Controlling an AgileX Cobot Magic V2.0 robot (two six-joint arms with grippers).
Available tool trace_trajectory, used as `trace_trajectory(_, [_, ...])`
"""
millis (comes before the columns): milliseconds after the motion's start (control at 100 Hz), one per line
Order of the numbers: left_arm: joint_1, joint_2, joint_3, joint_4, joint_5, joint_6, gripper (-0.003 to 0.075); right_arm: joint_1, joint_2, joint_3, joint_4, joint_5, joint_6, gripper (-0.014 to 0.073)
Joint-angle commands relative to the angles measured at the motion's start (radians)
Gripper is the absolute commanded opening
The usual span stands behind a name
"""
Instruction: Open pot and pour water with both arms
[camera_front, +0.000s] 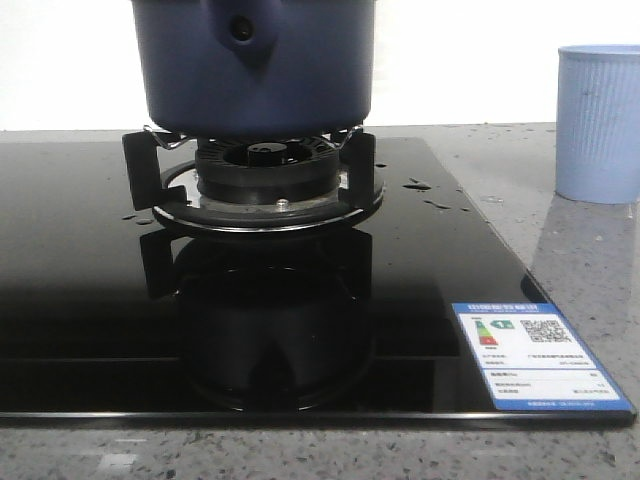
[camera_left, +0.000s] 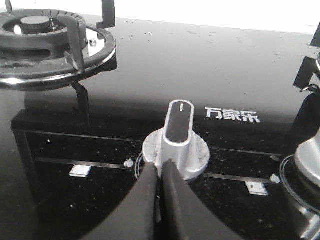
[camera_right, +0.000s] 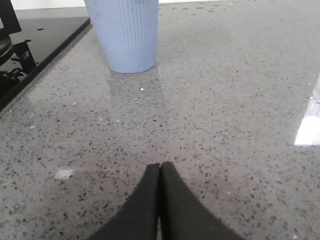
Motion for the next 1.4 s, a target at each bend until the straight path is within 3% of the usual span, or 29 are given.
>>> trace_trajectory(0, [0.002,-0.024,0.032,0.066,-0.087,-0.002,-0.0019,-0.003,-0.019,0.028,-0.011,-0.082,-0.002,-0.0074])
trace_trajectory(80, [0.002,-0.024,0.032,0.044,-0.161,-0.005,-0.0019,-0.003,-0.019,0.028,0.047,-0.155,-0.002,-0.0074])
trace_trajectory(270, [0.002,-0.024,0.032,-0.415,-0.333,-0.01,-0.0019,-0.003,-0.019,0.028,0.382,-0.309,-0.002,-0.0074])
trace_trajectory(430, [0.002,-0.024,0.032,-0.521,-0.41,-0.01,-0.0019,-0.003,-0.019,0.026,0.653,-0.409,-0.002,-0.0074])
trace_trajectory(520, [0.002,-0.024,0.032,-0.539,-0.454,-0.01,-0.0019,-0.003,-0.019,0.024,0.69,-0.443,-0.002,-0.0074])
trace_trajectory(670, [0.002,-0.024,0.009,-0.704,-0.491,-0.01,-0.0019,-0.001,-0.019,-0.022,0.689,-0.425,-0.006,-0.0074])
trace_trajectory(970, [0.002,0.17,-0.251,-0.544,-0.092,0.008,-0.0018,-0.001,0.182,-0.299,0.457,-0.085,-0.006,-0.0074])
trace_trajectory(1130, [0.002,0.356,-0.4,-0.562,0.065,0.15,-0.0018,-0.001,0.364,-0.469,0.352,0.164,-0.006,-0.0074])
trace_trajectory(1200, [-0.003,0.42,-0.455,-0.642,0.14,0.265,-0.0018,-0.001,0.439,-0.526,0.356,0.301,-0.006,-0.0074])
trace_trajectory(1280, [-0.035,0.476,-0.495,-0.831,0.188,0.446,-0.0017,-0.001,0.515,-0.578,0.395,0.448,-0.006,-0.0074])
trace_trajectory(1390, [-0.094,0.577,-0.522,-1.134,0.284,0.719,-0.0018,-0.001,0.603,-0.634,0.55,0.557,-0.112,-0.0074])
